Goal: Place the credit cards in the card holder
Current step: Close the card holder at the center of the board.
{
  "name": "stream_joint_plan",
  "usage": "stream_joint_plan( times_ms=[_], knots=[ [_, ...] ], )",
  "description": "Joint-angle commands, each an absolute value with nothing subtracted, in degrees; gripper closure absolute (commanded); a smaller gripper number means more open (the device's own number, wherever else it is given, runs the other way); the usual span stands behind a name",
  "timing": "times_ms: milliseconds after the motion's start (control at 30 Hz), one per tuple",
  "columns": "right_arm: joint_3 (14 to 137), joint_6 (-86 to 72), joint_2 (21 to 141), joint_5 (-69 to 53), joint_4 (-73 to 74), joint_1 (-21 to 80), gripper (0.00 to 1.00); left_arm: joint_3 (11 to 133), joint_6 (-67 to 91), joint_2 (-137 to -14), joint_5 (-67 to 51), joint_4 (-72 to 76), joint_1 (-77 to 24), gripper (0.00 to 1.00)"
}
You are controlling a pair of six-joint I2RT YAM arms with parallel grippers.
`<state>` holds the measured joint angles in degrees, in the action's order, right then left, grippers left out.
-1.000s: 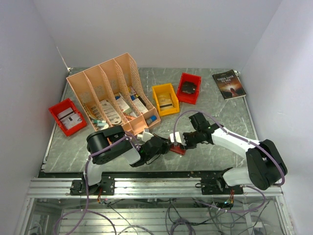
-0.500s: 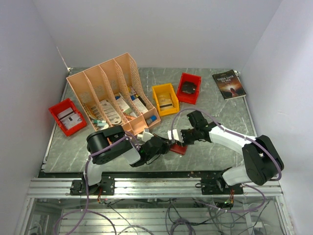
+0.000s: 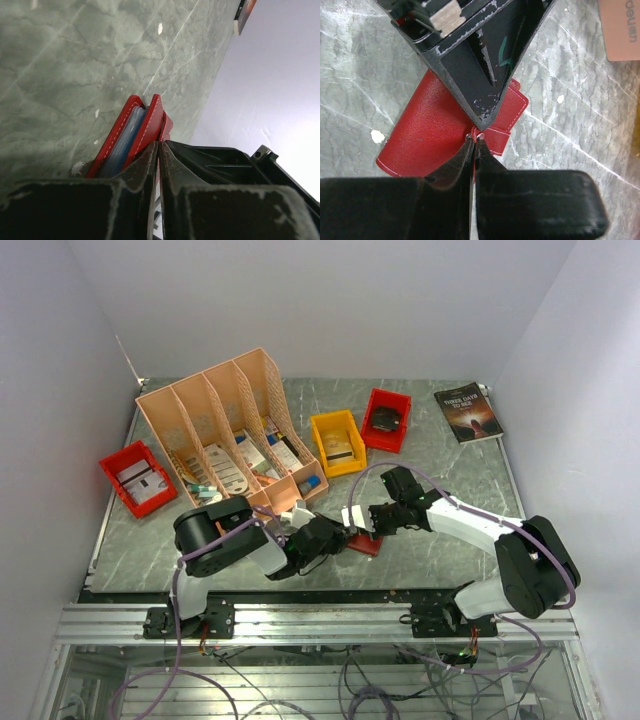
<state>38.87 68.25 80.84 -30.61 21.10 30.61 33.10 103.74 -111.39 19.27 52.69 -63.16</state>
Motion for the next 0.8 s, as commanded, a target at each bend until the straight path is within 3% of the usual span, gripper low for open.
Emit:
stream_joint_plan(
  times_ms=[0,200,333,767],
  knots=[
    [39.5,68.7,81.2,-30.6,21.4,30.7,1.0,34.9,95.7,-106.5,20.0,39.2,-63.4,0.8],
    [41.3,66.3,81.2,-34.3,22.7,28.7,1.0,35.4,87.0,-95.0,23.3,26.3,-63.4,0.77],
    [41.5,65.6,80.6,-35.5,22.8,28.6,1.0,32.9,81.7,-91.3,21.7,27.6,-63.5,0.79],
    [39.8,70.2,78.2,-34.9,25.4,26.5,1.0,36.2,69.6,-100.4,13.1,37.7,-63.3,0.84]
  ],
)
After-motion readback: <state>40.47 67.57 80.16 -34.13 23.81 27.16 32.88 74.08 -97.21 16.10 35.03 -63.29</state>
